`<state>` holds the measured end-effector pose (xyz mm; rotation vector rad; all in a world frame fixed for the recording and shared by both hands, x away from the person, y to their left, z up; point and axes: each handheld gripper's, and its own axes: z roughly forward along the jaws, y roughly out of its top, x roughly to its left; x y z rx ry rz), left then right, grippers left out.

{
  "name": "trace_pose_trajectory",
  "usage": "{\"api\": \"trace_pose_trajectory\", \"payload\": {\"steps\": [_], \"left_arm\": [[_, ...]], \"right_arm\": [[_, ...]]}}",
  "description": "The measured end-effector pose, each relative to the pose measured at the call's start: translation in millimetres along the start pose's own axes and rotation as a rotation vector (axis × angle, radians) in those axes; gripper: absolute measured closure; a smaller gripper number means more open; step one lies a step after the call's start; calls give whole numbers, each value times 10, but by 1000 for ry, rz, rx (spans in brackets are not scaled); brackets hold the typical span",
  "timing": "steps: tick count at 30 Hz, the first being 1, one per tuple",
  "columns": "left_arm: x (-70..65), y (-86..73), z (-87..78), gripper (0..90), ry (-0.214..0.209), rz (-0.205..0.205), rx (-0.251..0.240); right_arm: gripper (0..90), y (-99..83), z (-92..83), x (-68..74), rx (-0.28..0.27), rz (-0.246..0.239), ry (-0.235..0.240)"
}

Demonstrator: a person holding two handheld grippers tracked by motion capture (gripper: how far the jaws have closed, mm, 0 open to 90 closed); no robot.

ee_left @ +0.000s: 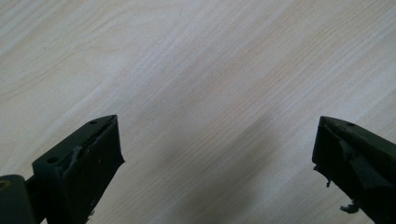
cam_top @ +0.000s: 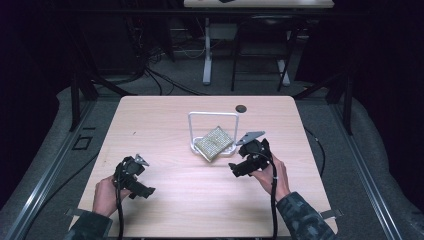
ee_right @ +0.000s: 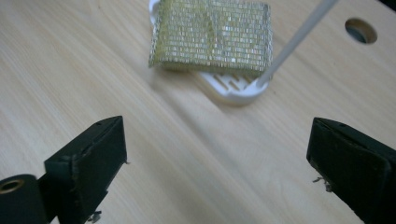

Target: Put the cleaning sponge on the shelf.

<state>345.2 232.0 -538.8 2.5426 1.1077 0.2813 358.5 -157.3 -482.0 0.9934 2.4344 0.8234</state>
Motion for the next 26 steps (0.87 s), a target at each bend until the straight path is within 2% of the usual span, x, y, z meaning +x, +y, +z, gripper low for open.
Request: {"api": "trace_pose_trajectory", "payload": {"steps": [3, 9, 15, 26], "left_arm": [[1, 3, 3, 16, -3, 2, 2], [6, 8, 5, 16, -4, 3, 3], [5, 13, 7, 16, -4, 3, 2], [2, 20, 9, 15, -1, 6, 2]], "right_arm": [[25, -203, 31, -25, 49, 9, -8], [27, -401, 122, -64, 96, 29, -1], [31, -439, 214, -69, 132, 31, 9], [64, -438, 210, -89, 127, 33, 5]]}}
